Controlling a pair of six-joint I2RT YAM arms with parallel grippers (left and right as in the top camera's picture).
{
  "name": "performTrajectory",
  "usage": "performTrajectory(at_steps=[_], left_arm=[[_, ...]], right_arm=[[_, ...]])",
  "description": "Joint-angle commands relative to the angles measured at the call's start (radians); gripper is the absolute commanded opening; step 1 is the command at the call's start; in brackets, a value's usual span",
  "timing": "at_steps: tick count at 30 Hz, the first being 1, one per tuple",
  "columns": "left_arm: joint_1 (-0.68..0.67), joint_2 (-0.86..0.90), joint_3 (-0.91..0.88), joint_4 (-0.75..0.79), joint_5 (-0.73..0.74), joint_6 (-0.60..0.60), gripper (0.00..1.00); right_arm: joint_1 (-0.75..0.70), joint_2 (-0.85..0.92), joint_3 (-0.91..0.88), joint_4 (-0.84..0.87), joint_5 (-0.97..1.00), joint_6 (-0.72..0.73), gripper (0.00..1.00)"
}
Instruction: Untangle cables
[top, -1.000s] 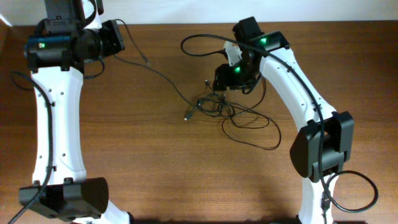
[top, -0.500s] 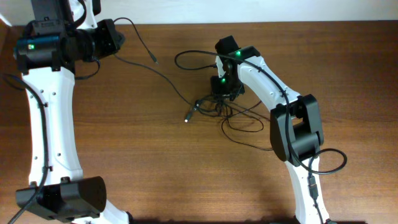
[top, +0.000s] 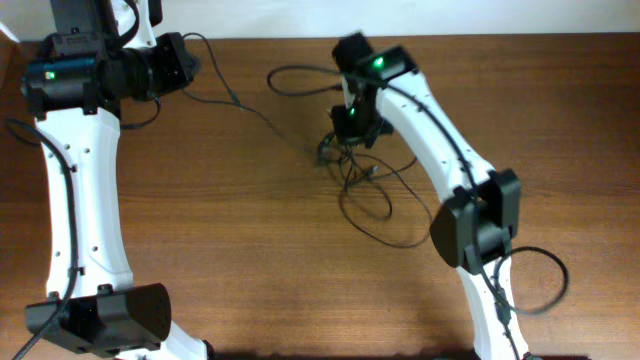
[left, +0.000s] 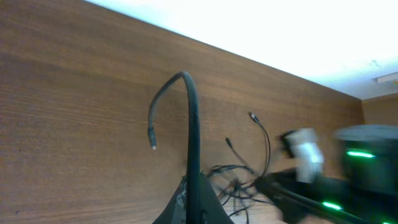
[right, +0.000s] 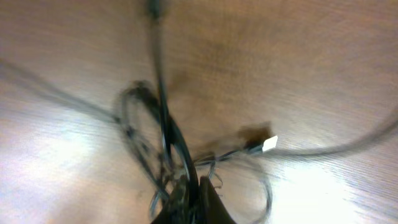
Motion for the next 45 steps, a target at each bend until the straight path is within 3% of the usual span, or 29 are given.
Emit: performTrajectory(at_steps=[1, 3, 6, 8, 9, 13, 18, 21, 23, 26, 27, 30, 31, 33, 34, 35, 36, 40, 41, 43, 44, 45], left_arm=[[-0.006, 0.006, -0.021, -0.013, -0.003, 0.020, 0.09], [-0.031, 0.007, -0.063, -0.003, 0.062, 0.109, 0.27], [-0.121, 0.021, -0.072, 0.022, 0.192, 0.280, 0.54], [-0.189, 0.048, -0.072, 0.055, 0.291, 0.354, 0.76], [-0.224, 0.074, -0.072, 0.080, 0.344, 0.361, 0.82], [-0.299, 0.200, -0.072, 0.147, 0.527, 0.328, 0.82], [-0.369, 0.237, -0.072, 0.396, 0.583, 0.087, 0.89], [-0.453, 0.282, -0.072, 0.397, 0.579, 0.085, 0.83], [-0.461, 0.330, -0.072, 0.391, 0.523, 0.050, 0.73], [-0.456, 0.362, -0.072, 0.393, 0.436, 0.014, 0.74], [-0.457, 0.363, -0.072, 0.390, 0.391, 0.011, 0.74], [-0.449, 0.363, -0.072, 0.298, 0.051, 0.011, 0.73], [-0.436, 0.363, -0.072, 0.274, 0.019, 0.012, 0.70], [-0.414, 0.363, -0.072, 0.261, 0.016, 0.013, 0.51], [-0.398, 0.363, -0.072, 0.256, -0.006, 0.016, 0.37], [-0.370, 0.363, -0.072, 0.245, -0.016, 0.019, 0.10], [-0.351, 0.363, -0.071, 0.240, -0.015, 0.019, 0.00], [-0.312, 0.352, -0.048, 0.236, 0.293, 0.149, 0.00], [-0.312, 0.342, -0.040, 0.232, 0.324, 0.155, 0.00], [-0.312, 0.298, -0.039, 0.233, 0.405, 0.162, 0.00], [-0.312, 0.266, -0.039, 0.233, 0.492, 0.161, 0.00], [-0.312, 0.245, -0.039, 0.232, 0.542, 0.154, 0.00]], right_arm=[[0.004, -0.112, 0.221, -0.097, -0.033, -0.064, 0.04], [0.004, -0.120, 0.378, -0.164, -0.094, -0.084, 0.04], [-0.021, -0.120, 0.473, -0.225, -0.286, -0.127, 0.04], [-0.058, -0.120, 0.518, -0.267, -0.361, -0.149, 0.04], [-0.076, -0.120, 0.534, -0.282, -0.382, -0.167, 0.04], [-0.114, -0.129, 0.533, -0.281, -0.388, -0.167, 0.04], [-0.114, -0.129, 0.533, -0.281, -0.388, -0.167, 0.04], [-0.114, -0.129, 0.533, -0.281, -0.385, -0.171, 0.04], [-0.114, -0.131, 0.533, -0.281, -0.385, -0.171, 0.04], [-0.114, -0.175, 0.534, -0.278, -0.418, -0.171, 0.04], [-0.124, -0.207, 0.534, -0.280, -0.419, -0.171, 0.04], [-0.240, -0.325, 0.533, -0.281, -0.421, -0.166, 0.04], [-0.285, -0.337, 0.533, -0.282, -0.420, -0.159, 0.04], [-0.349, -0.337, 0.526, -0.282, -0.421, -0.138, 0.04], [-0.380, -0.337, 0.526, -0.282, -0.409, -0.138, 0.04], [-0.410, -0.337, 0.525, -0.282, -0.401, -0.132, 0.04], [-0.414, -0.336, 0.523, -0.282, -0.394, -0.132, 0.04], [-0.405, -0.335, 0.335, -0.281, -0.362, -0.136, 0.05], [-0.398, -0.335, 0.290, -0.277, -0.367, -0.146, 0.11], [-0.357, -0.335, 0.248, -0.263, -0.428, -0.262, 0.32], [-0.307, -0.332, 0.246, -0.251, -0.417, -0.314, 0.58], [-0.266, -0.326, 0.246, -0.226, -0.392, -0.320, 0.70]])
